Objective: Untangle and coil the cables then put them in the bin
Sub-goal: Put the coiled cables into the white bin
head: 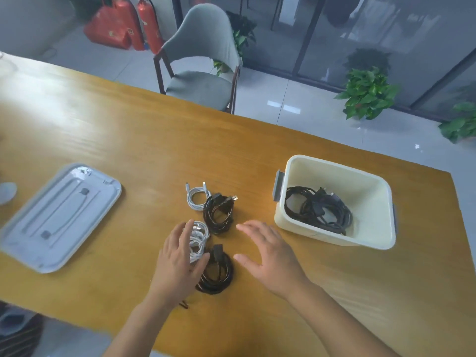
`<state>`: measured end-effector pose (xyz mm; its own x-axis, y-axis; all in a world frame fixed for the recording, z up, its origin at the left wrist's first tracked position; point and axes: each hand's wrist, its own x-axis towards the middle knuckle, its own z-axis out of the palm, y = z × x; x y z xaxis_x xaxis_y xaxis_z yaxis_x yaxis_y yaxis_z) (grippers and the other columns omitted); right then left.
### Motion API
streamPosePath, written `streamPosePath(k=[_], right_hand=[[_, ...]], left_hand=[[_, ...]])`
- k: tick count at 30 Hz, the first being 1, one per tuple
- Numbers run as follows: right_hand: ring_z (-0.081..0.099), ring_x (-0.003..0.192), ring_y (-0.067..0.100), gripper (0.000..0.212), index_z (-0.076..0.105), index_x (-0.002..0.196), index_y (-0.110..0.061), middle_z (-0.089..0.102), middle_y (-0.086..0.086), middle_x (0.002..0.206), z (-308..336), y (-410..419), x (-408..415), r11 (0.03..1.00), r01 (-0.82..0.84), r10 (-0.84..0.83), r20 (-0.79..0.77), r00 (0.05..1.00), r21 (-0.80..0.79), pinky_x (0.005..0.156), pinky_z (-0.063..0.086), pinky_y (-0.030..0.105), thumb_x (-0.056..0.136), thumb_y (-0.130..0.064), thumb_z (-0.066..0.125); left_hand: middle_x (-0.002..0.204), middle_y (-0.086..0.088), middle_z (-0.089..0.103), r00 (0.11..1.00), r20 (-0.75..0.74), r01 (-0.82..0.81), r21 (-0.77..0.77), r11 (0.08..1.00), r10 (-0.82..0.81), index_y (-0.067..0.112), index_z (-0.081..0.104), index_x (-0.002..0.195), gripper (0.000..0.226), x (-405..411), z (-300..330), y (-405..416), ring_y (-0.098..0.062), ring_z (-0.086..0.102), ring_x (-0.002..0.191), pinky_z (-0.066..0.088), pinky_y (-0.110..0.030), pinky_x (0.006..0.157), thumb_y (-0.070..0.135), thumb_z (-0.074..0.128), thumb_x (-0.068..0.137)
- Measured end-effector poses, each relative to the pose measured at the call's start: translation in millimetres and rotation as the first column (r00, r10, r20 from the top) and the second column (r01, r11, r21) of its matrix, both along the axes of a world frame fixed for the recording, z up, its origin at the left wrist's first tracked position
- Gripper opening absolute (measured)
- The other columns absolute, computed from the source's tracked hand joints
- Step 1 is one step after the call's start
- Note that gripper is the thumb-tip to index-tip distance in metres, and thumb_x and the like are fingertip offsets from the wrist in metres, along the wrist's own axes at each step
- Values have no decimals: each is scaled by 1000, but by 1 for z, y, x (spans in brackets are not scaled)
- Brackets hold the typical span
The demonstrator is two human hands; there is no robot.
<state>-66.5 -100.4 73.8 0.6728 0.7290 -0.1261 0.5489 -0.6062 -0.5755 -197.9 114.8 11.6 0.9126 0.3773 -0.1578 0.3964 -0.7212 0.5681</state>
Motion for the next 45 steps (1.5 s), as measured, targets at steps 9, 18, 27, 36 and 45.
streamPosePath(k=[9,18,27,36,45], right_hand=[[10,157,17,97,8,162,-46,3,-13,172,-57,32,-52,935,-137,85,-167,982,-328,126,25,40,89,-60,70],[5,159,25,118,-11,161,-45,-1,0,174,-84,59,-75,907,-63,13,-121,993,-417,127,18,43,81,-68,73],[12,157,27,116,-17,160,-42,21,9,168,-101,56,-84,918,-18,-2,-49,999,-395,126,19,42,86,-62,71],[15,154,23,107,-7,162,-46,22,4,164,-98,40,-86,955,10,-54,-140,989,-297,122,30,38,88,-54,71],[20,151,21,110,-11,157,-55,23,0,162,-92,20,-85,971,50,-87,-151,985,-235,120,37,41,86,-54,72]], left_hand=[[159,-11,33,981,-185,-62,14,998,64,22,23,162,104,-68,-28,24,-34,38,143,41,-51,111,66,70,80],[149,-5,44,984,-163,-73,31,997,77,16,41,153,82,-86,-42,22,-27,43,135,43,-43,111,53,74,87],[147,-3,49,977,-144,-152,31,988,155,17,42,153,95,-79,-40,19,-24,41,135,40,-40,112,56,83,76],[143,-5,45,963,-112,-254,-55,966,247,17,44,151,88,-80,-36,4,-23,43,132,39,-35,108,36,84,75],[143,-1,45,970,-49,-241,-25,970,240,21,45,151,88,-79,-22,-4,-16,51,126,44,-24,91,39,85,75]])
